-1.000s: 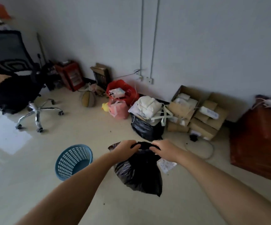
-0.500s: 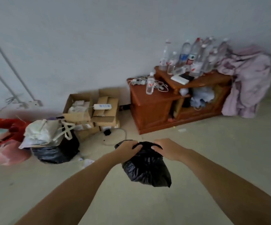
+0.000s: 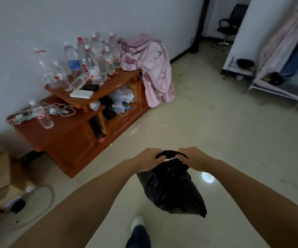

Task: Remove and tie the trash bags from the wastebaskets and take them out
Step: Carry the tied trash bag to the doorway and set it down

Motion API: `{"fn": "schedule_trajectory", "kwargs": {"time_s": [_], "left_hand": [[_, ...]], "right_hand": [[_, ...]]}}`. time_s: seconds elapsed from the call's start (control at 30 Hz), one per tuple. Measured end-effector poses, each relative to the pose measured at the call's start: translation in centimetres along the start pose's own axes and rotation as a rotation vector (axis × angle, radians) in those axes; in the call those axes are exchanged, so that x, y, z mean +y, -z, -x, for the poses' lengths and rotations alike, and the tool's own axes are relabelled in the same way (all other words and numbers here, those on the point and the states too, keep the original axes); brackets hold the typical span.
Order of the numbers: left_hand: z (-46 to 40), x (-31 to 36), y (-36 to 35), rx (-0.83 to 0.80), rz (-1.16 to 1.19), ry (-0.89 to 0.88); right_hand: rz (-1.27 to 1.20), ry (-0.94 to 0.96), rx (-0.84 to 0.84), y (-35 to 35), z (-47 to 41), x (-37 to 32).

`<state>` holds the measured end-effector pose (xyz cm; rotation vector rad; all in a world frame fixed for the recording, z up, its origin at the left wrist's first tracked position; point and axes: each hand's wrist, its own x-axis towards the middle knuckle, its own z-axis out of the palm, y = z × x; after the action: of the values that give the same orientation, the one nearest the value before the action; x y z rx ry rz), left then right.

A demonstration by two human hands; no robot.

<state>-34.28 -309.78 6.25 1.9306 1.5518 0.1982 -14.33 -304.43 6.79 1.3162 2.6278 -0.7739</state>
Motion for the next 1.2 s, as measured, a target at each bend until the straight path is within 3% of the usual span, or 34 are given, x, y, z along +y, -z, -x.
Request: {"fn": "schedule_trajectory", "kwargs": {"time_s": [0.37, 0.67, 1.0, 1.2], "left_hand": [[-23.9, 1.2, 8.0, -0.124, -0.069, -0.198], [-43.1, 3.4, 10.5, -0.184, -0.084, -0.263], [-66.6, 8.8, 15.3, -0.062, 0.042, -0.151], [-78.2, 8.2, 18.2, -0.051, 0.021, -0.091]], "right_hand": [[-0.170, -0.295, 0.173, 9.3, -10.4, 12.7], [-0.217, -0.401, 0.213, 16.8, -18.4, 25.6], [-0.158, -0.312, 0.174, 31.7, -30.2, 44.1], [-0.111, -0.242, 0.085, 37.3, -39.1, 52.3]]}}
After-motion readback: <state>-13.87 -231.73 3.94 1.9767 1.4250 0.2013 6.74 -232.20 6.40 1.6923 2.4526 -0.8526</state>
